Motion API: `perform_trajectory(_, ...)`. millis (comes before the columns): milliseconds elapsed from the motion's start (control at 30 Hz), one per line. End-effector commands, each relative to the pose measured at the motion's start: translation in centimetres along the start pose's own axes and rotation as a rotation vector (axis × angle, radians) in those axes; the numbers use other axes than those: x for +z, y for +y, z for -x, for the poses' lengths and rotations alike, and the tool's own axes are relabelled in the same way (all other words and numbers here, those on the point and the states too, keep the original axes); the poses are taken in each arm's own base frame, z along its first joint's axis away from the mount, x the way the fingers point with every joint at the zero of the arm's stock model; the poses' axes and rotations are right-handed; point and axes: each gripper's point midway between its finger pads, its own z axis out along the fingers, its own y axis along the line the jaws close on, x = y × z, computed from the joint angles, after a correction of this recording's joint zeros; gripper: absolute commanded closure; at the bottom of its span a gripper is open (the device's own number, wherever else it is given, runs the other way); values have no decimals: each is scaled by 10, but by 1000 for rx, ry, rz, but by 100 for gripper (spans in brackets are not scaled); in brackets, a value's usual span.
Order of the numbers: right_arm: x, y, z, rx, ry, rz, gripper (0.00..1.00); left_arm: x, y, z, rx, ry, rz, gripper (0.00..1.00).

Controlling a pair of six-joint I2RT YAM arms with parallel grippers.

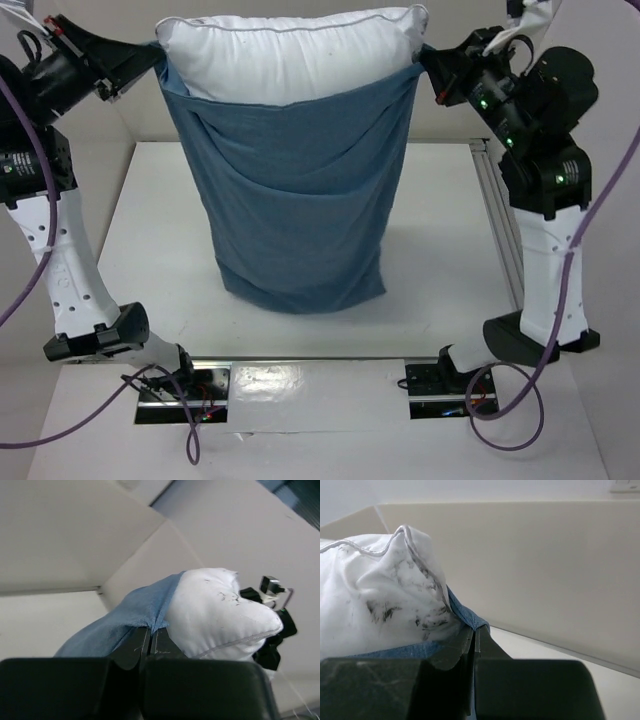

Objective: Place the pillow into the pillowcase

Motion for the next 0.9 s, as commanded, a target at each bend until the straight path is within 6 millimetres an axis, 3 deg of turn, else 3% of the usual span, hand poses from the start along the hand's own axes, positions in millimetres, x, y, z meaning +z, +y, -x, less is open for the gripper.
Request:
perform_trajectory(0,-57,-24,100,-137,-332,-205,100,-22,-82,26,181,-93,-270,100)
perform_trajectory(167,-27,-74,52,-191,-207,-397,100,-18,-89,32,115,-64,-378,100)
perform_trajectory(200,-24,-69,53,-194,-199,-367,100,-23,-101,31,159,-71,-395,100)
perform_trajectory(233,-22,-61,62,-176,-217,-332,100,-20,-100,35,123,-66,-361,100)
perform_trajectory(267,-25,-38,91,-145,-291,-236,100,-19,-96,37,121,-62,-345,100)
perform_trajectory(333,-39,-8,125,-111,-392,-115,100,-24,-103,41,100,-75,-371,100)
perform_trajectory(367,-46,17,133,-77,-420,9,100,-22,-94,49,48,-86,-361,100)
perform_trajectory(400,-52,29,139,-67,-447,72,100,-24,-96,54,57,-107,-359,100)
perform_trajectory(433,-63,44,157,-72,-539,142,100,-25,-96,61,57,-136,-359,100)
perform_trajectory(467,-64,54,142,-39,-512,210,100,-27,-94,66,77,-150,-354,100)
perform_trajectory(500,-65,58,139,-38,-524,242,100,-28,-97,65,83,-149,-364,100)
perform_trajectory(533,-66,59,141,-49,-561,251,100,-27,-93,66,97,-151,-366,100)
perform_trajectory(567,-60,55,130,-43,-541,246,100,-23,-80,69,93,-154,-343,100)
perform_trajectory(600,-41,38,95,-10,-470,193,100,-17,-64,67,116,-157,-276,100)
perform_trajectory(633,-31,25,74,-3,-421,142,100,-18,-64,58,136,-144,-247,100)
perform_trajectory(667,-20,12,52,5,-374,96,100,-9,-41,50,95,-109,-204,100)
perform_trajectory(700,-13,1,49,11,-358,41,100,-5,-27,45,85,-95,-174,100)
perform_trajectory(733,-12,1,53,2,-338,33,100,-1,-20,42,68,-82,-166,100)
perform_trajectory(767,-17,10,75,-12,-384,62,100,6,-11,39,47,-59,-167,100)
perform_trajectory(800,-18,18,94,-28,-430,98,100,9,-19,37,61,-41,-193,100)
perform_trajectory(833,-50,41,145,-59,-565,159,100,8,-33,40,70,-39,-245,100)
perform_trajectory(867,-67,49,167,-75,-629,175,100,7,-44,42,84,-37,-283,100)
